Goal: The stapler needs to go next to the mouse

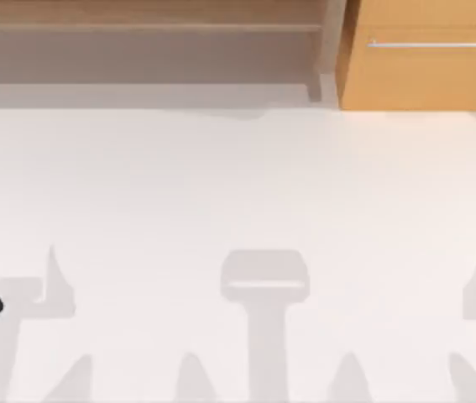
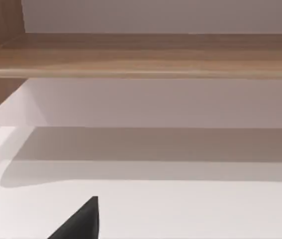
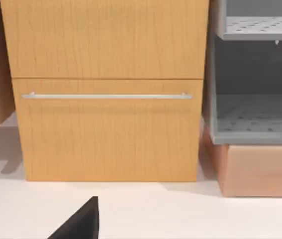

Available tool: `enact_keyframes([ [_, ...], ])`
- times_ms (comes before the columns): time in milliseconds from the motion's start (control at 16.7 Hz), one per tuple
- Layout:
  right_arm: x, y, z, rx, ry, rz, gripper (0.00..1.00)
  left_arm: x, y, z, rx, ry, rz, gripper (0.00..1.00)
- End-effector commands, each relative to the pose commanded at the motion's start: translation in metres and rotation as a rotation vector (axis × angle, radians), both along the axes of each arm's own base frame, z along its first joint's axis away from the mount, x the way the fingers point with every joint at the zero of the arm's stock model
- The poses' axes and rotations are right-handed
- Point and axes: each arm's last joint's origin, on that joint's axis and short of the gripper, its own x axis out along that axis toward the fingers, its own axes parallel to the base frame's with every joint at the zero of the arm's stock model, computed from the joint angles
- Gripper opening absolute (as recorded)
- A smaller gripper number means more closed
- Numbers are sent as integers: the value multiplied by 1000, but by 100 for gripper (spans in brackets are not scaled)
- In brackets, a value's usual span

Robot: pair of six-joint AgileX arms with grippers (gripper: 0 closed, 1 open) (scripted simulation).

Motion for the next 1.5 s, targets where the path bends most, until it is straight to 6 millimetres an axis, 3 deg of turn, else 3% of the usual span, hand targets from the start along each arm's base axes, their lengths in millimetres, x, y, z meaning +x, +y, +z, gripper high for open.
enact_keyframes([
  [180, 0, 0, 2, -1, 10, -5, 100, 0, 0, 0, 0, 0, 0, 100],
  [420, 4, -7, 21, -4, 144, -64, 100, 0, 0, 0, 0, 0, 0, 100],
  [600, 17, -17, 39, 6, 354, -137, 100, 0, 0, 0, 0, 0, 0, 100],
  [780, 43, -34, 47, 43, 655, -210, 100, 0, 0, 0, 0, 0, 0, 100],
  [1140, 102, -85, 32, 191, 1229, -307, 100, 0, 0, 0, 0, 0, 0, 100],
  [1500, 131, -126, 11, 323, 1513, -335, 100, 0, 0, 0, 0, 0, 0, 100],
])
